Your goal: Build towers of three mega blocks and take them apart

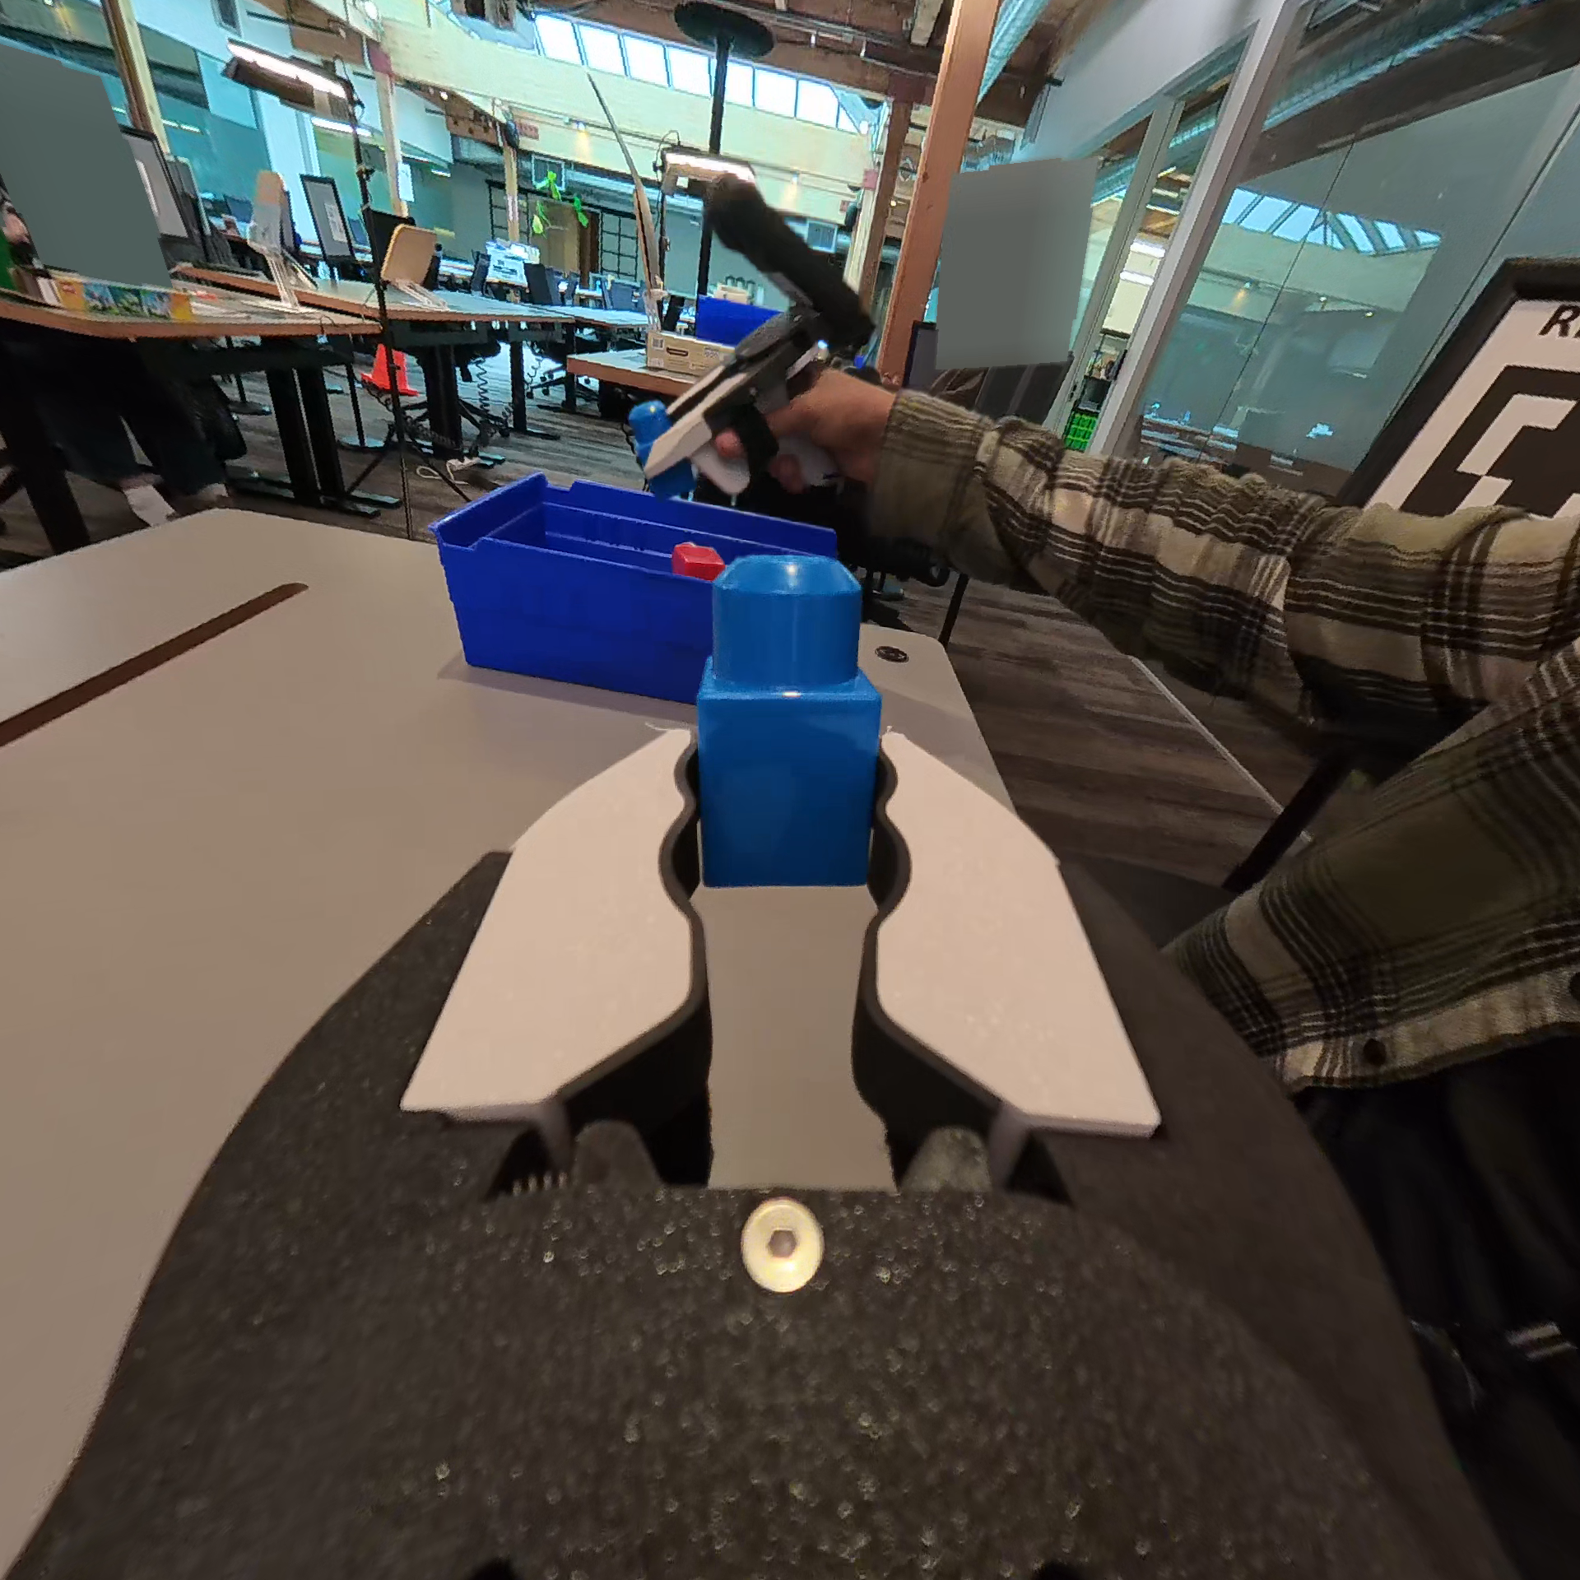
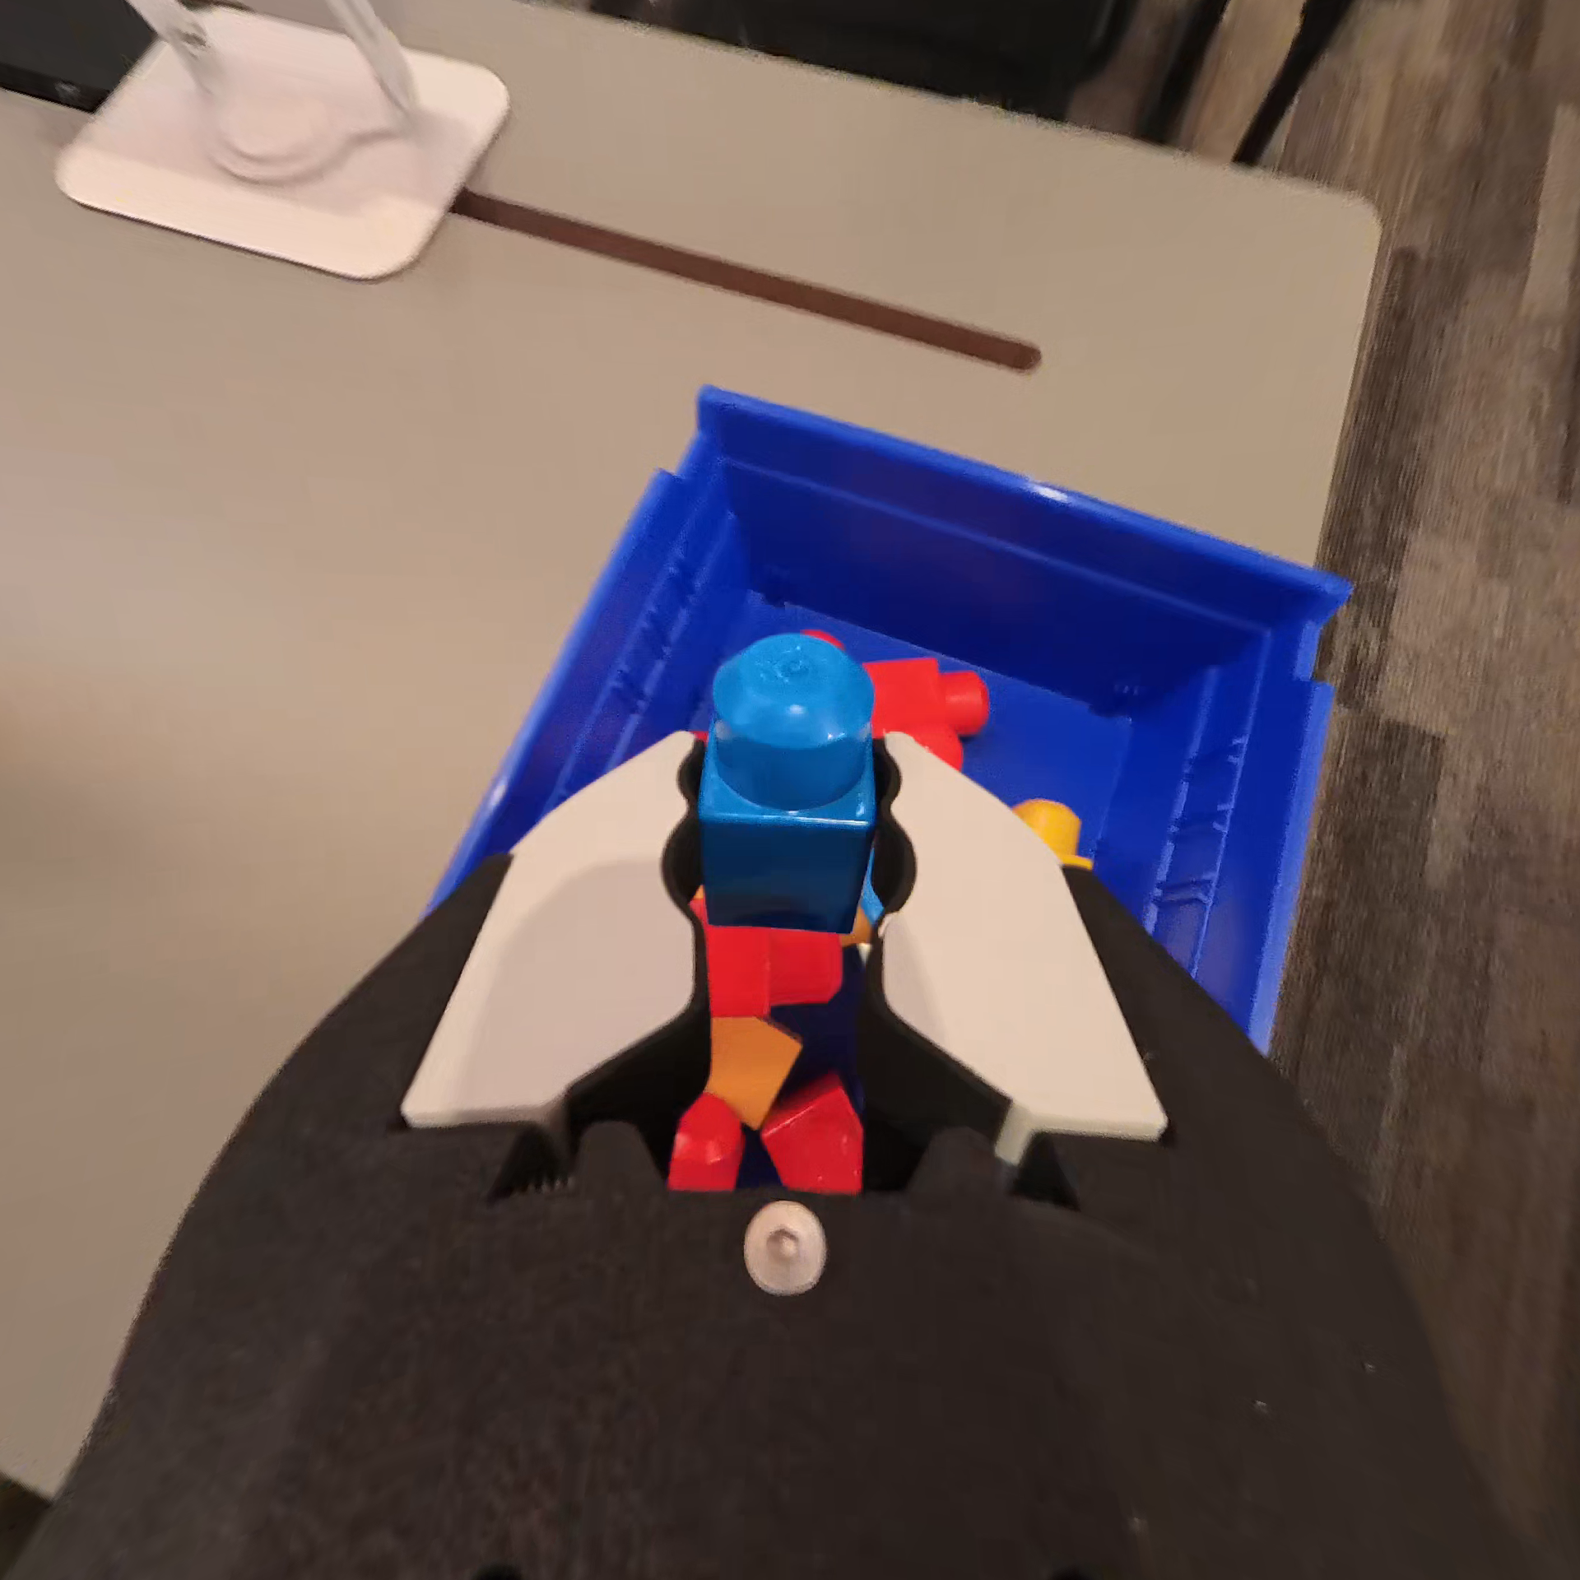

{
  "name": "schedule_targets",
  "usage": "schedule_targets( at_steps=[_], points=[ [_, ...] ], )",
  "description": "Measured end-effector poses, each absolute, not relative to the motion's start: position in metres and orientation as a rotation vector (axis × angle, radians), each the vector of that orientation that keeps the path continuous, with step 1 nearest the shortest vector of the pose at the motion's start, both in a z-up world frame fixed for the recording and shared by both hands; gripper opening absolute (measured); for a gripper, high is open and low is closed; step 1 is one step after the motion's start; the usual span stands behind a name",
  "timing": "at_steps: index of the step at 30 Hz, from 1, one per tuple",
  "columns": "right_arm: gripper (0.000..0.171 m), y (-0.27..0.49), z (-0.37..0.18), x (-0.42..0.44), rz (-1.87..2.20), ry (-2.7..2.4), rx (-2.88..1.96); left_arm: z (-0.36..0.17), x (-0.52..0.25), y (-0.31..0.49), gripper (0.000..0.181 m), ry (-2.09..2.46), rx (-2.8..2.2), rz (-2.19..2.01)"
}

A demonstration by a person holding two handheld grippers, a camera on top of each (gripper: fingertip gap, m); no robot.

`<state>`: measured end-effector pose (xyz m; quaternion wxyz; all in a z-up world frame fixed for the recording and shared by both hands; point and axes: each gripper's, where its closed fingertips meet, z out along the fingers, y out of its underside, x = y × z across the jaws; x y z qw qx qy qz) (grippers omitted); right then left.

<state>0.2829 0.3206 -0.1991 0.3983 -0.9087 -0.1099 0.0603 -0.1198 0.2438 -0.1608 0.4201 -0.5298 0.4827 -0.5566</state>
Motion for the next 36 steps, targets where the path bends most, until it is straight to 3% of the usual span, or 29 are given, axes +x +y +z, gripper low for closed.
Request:
schedule_targets(
  at_steps=[1, 3, 5, 8, 12, 16, 20, 29, 33, 36],
  points=[
    [0.037, 0.324, -0.207, 0.288, 0.149, -0.258, -2.320, -0.162, -0.120, 0.244, 0.035, 1.209, -1.332, -1.407],
    [0.063, 0.330, -0.211, 0.292, 0.147, -0.224, -2.313, -0.164, -0.120, 0.247, 0.036, 1.199, -1.346, -1.398],
    [0.067, 0.333, -0.198, 0.282, 0.188, -0.248, -2.247, -0.166, -0.121, 0.250, 0.036, 1.196, -1.353, -1.398],
    [0.065, 0.329, -0.159, 0.226, 0.336, -0.403, -2.086, -0.167, -0.122, 0.252, 0.036, 1.188, -1.360, -1.405],
    [0.064, 0.302, -0.119, 0.091, 0.571, -0.780, -1.857, -0.170, -0.120, 0.251, 0.036, 1.198, -1.366, -1.409],
    [0.061, 0.265, -0.119, -0.036, 0.719, -1.152, -1.711, -0.172, -0.117, 0.248, 0.036, 1.213, -1.367, -1.406],
    [0.051, 0.246, -0.127, -0.105, 0.799, -1.379, -1.640, -0.173, -0.117, 0.246, 0.036, 1.227, -1.359, -1.409],
    [0.028, 0.246, -0.143, -0.140, 0.956, -1.467, -1.687, -0.170, -0.115, 0.238, 0.036, 1.262, -1.324, -1.410],
    [0.028, 0.244, -0.134, -0.136, 0.924, -1.448, -1.660, -0.165, -0.116, 0.235, 0.036, 1.256, -1.281, -1.425],
    [0.028, 0.260, -0.108, -0.101, 0.825, -1.299, -1.655, -0.168, -0.115, 0.241, 0.063, 1.248, -1.314, -1.392]
  ],
)
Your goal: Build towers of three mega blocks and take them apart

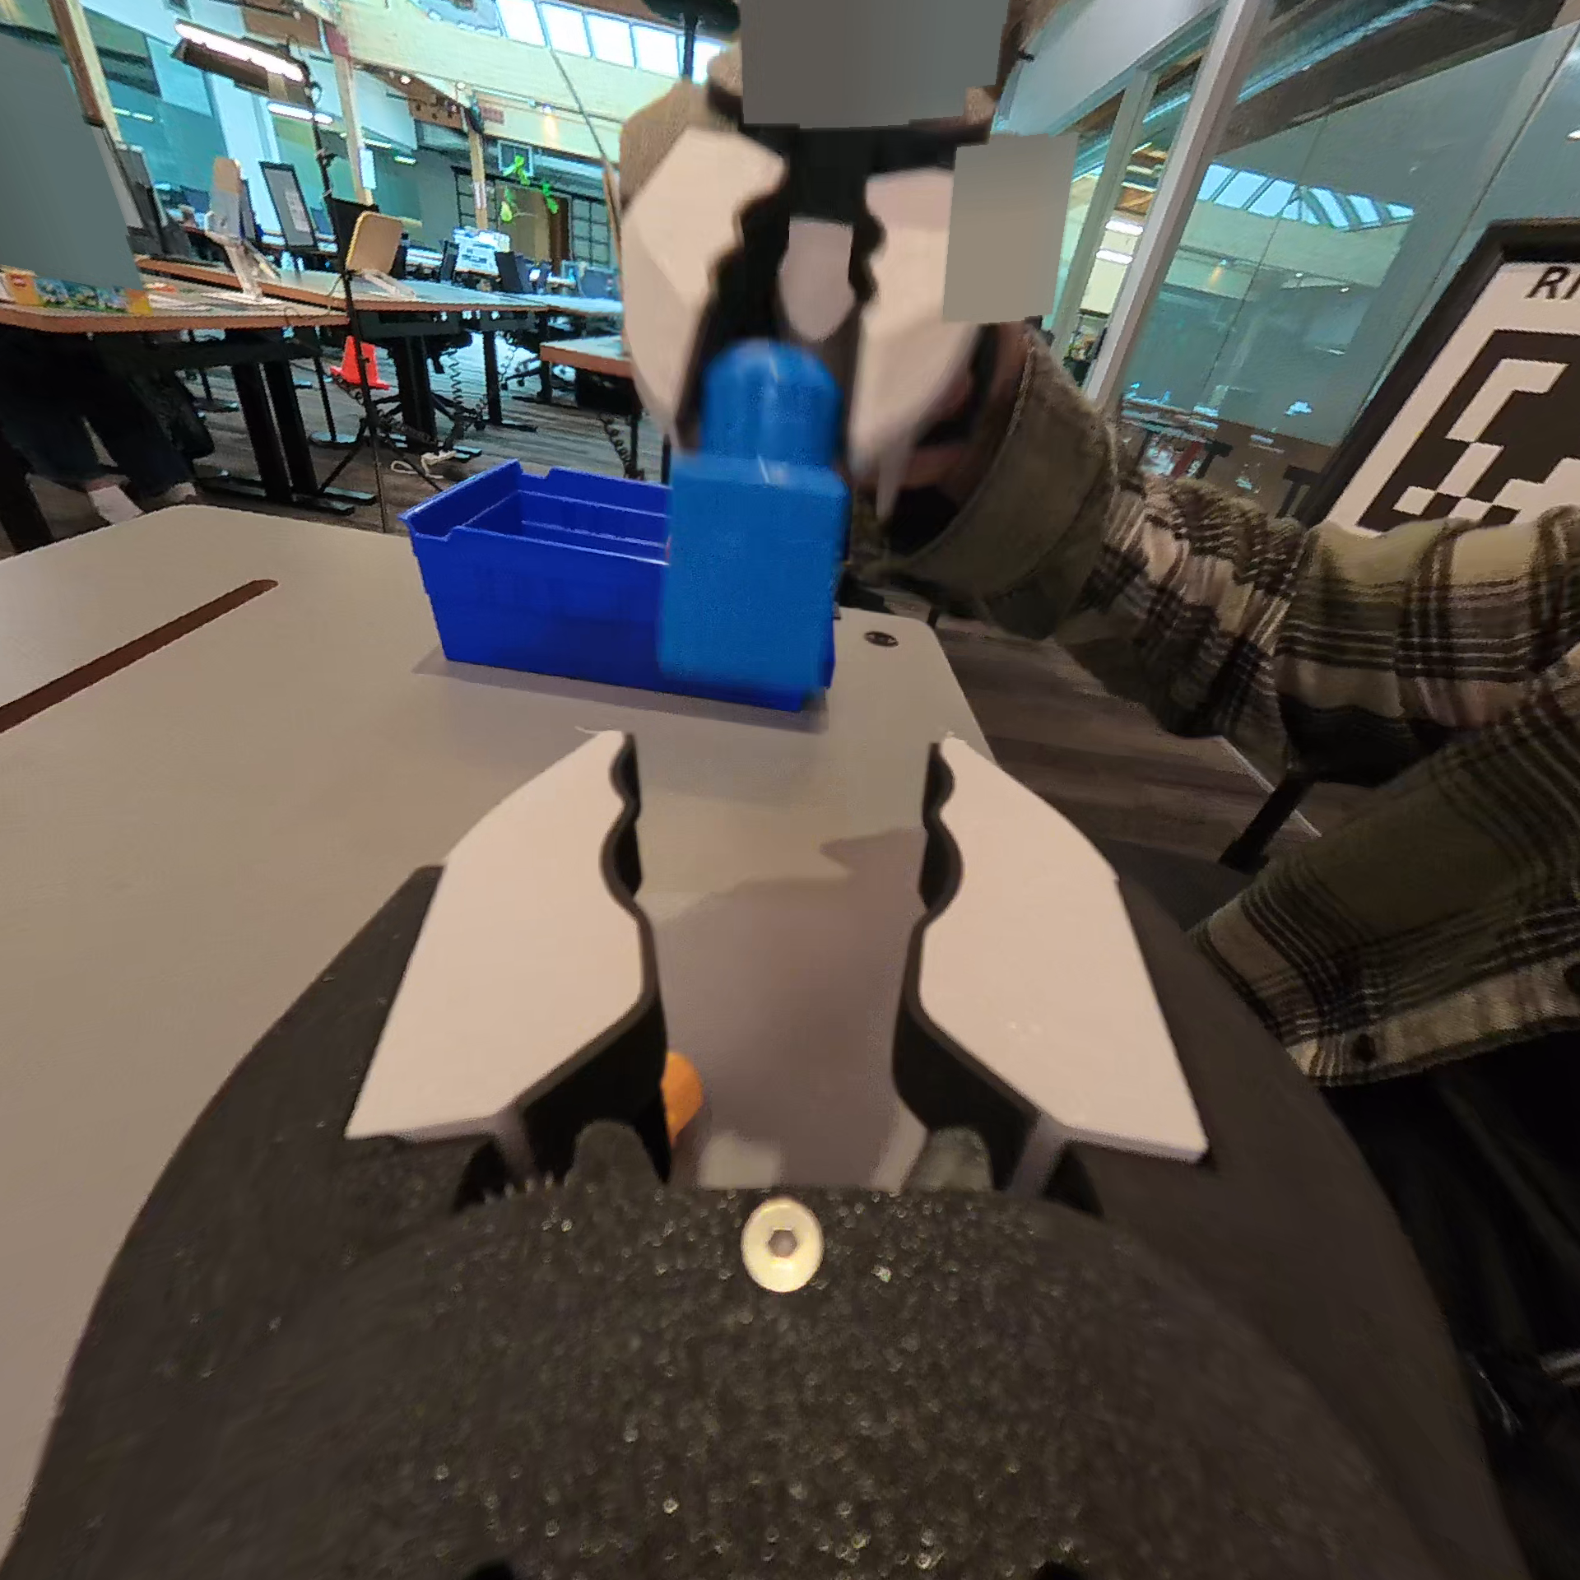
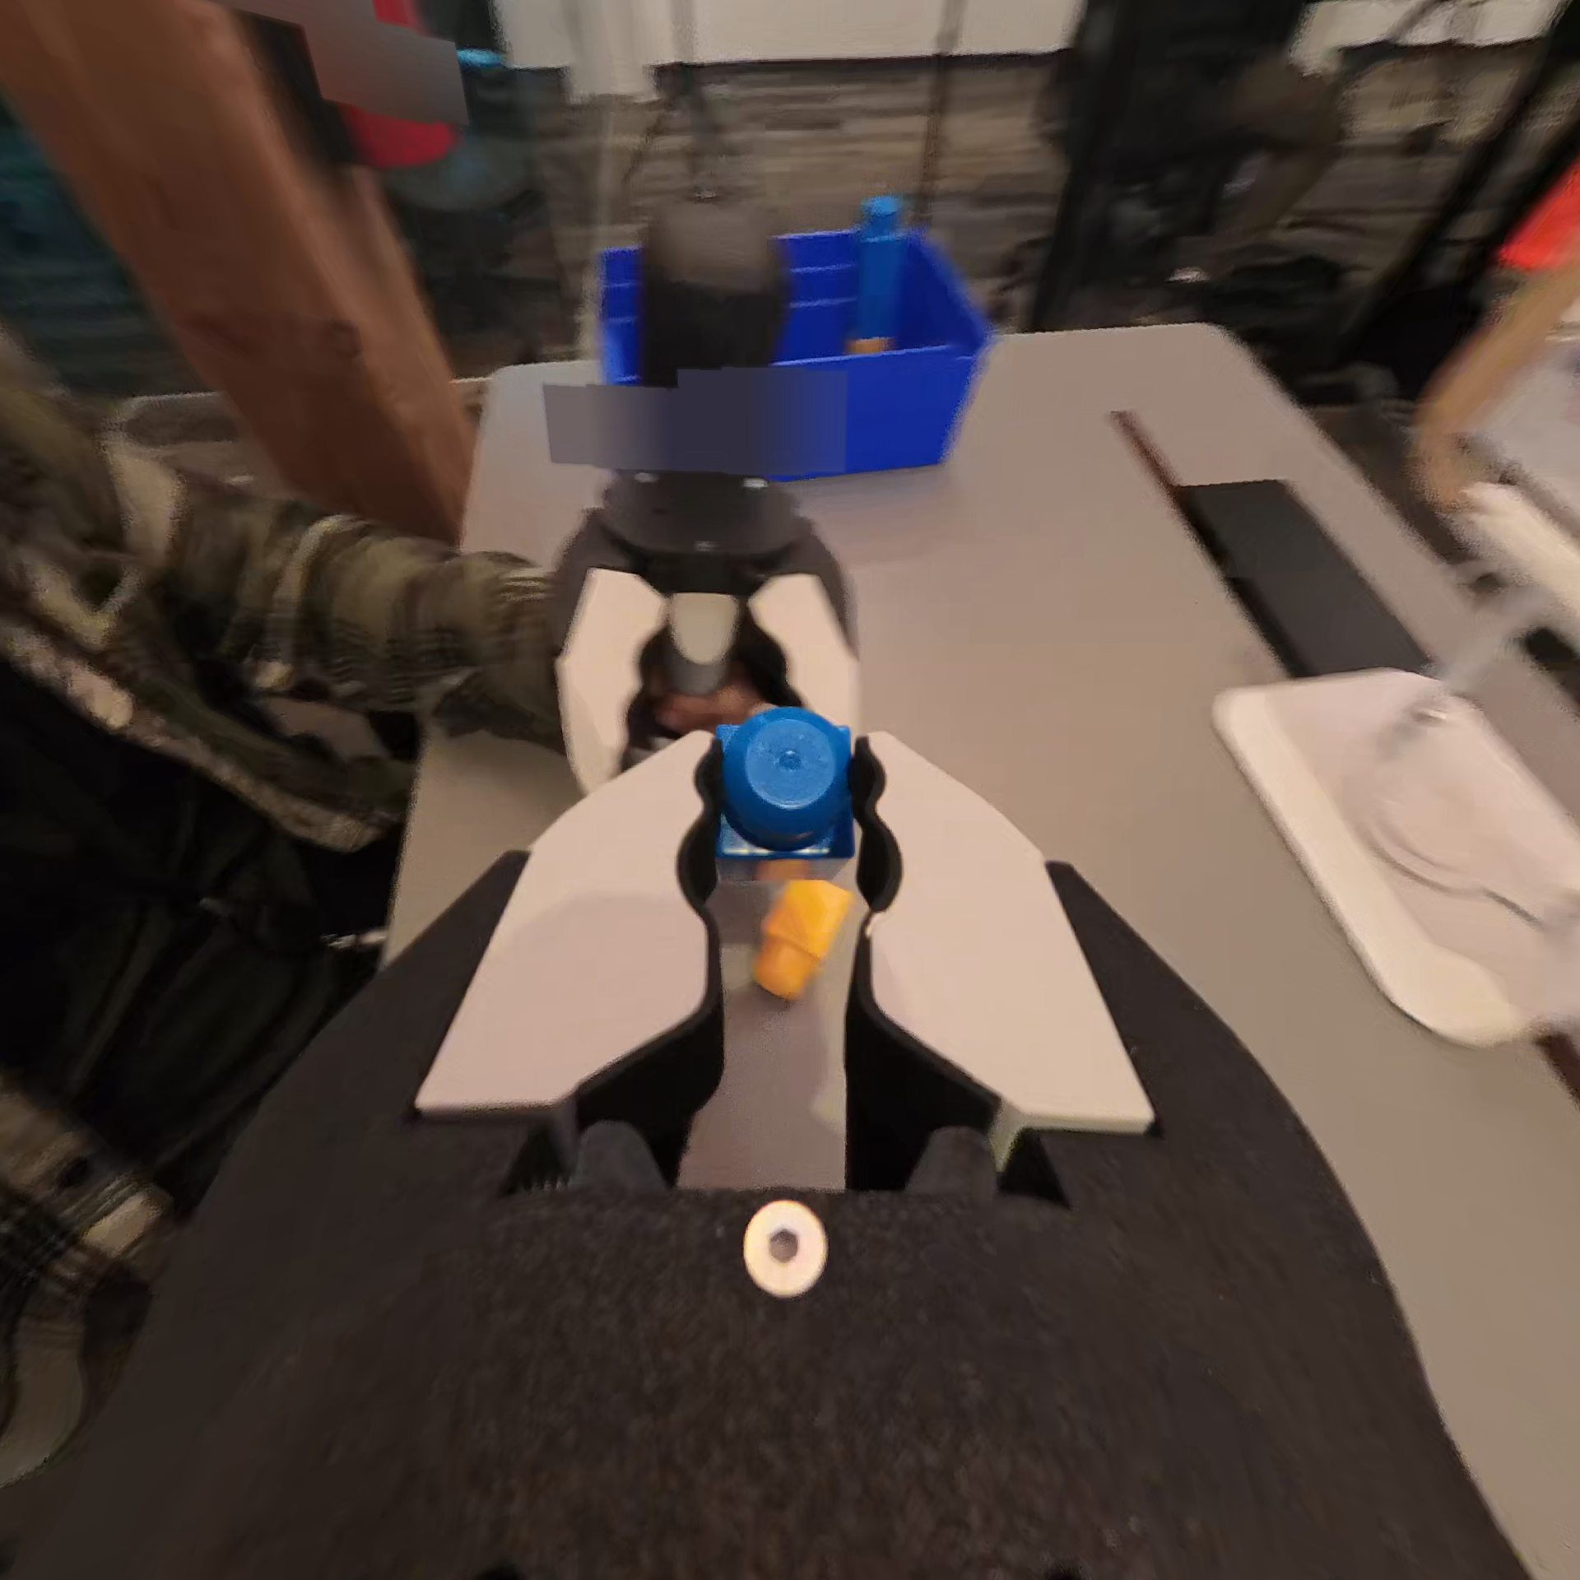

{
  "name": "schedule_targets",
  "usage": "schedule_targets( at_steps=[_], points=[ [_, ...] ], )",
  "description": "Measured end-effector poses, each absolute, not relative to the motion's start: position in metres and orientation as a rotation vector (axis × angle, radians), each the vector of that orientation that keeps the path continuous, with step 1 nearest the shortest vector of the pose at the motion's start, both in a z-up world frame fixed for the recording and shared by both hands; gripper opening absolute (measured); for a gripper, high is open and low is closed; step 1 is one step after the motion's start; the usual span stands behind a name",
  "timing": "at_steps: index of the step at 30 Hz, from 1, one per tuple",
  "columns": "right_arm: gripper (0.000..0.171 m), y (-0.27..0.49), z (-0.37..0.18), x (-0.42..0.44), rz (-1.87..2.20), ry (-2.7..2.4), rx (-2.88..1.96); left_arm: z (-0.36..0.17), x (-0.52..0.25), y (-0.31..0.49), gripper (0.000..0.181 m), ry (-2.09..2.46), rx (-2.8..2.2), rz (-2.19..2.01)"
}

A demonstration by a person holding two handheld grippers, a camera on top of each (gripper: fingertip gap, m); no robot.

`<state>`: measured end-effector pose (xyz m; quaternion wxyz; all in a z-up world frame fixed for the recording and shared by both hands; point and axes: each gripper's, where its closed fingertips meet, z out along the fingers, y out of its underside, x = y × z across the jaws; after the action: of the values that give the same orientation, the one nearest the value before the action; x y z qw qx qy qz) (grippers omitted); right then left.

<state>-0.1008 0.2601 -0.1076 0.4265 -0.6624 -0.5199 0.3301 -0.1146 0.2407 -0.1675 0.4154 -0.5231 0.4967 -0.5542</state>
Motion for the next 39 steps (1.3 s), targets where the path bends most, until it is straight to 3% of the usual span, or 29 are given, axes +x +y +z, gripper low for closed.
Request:
schedule_targets(
  at_steps=[5, 10, 14, 19, 21, 24, 29, 35, 39],
  points=[
    [0.028, 0.323, -0.090, 0.071, 0.330, -0.873, -1.881, -0.164, -0.115, 0.242, 0.073, 1.231, -1.313, -1.399],
    [0.028, 0.351, -0.128, 0.241, 0.051, -0.433, -2.088, -0.167, -0.112, 0.241, 0.079, 1.242, -1.330, -1.394],
    [0.028, 0.358, -0.176, 0.305, -0.014, -0.238, -2.179, -0.172, -0.111, 0.242, 0.079, 1.252, -1.350, -1.391],
    [0.030, 0.357, -0.220, 0.326, 0.024, -0.155, -2.256, -0.175, -0.112, 0.246, 0.078, 1.248, -1.365, -1.399],
    [0.048, 0.357, -0.213, 0.321, 0.036, -0.165, -2.221, -0.174, -0.114, 0.247, 0.078, 1.244, -1.363, -1.401],
    [0.056, 0.355, -0.177, 0.277, 0.078, -0.313, -2.141, -0.171, -0.119, 0.251, 0.077, 1.238, -1.362, -1.386],
    [0.081, 0.333, -0.147, 0.133, 0.151, -0.729, -2.036, -0.173, -0.151, 0.274, 0.077, 1.215, -1.410, -1.283],
    [0.083, 0.287, -0.205, -0.037, 0.361, -1.045, -1.977, -0.180, -0.207, 0.307, 0.076, 1.089, -1.472, -1.226],
    [0.084, 0.277, -0.258, -0.099, 0.399, -1.095, -2.021, -0.180, -0.224, 0.318, 0.074, 1.008, -1.482, -1.254]
  ],
)
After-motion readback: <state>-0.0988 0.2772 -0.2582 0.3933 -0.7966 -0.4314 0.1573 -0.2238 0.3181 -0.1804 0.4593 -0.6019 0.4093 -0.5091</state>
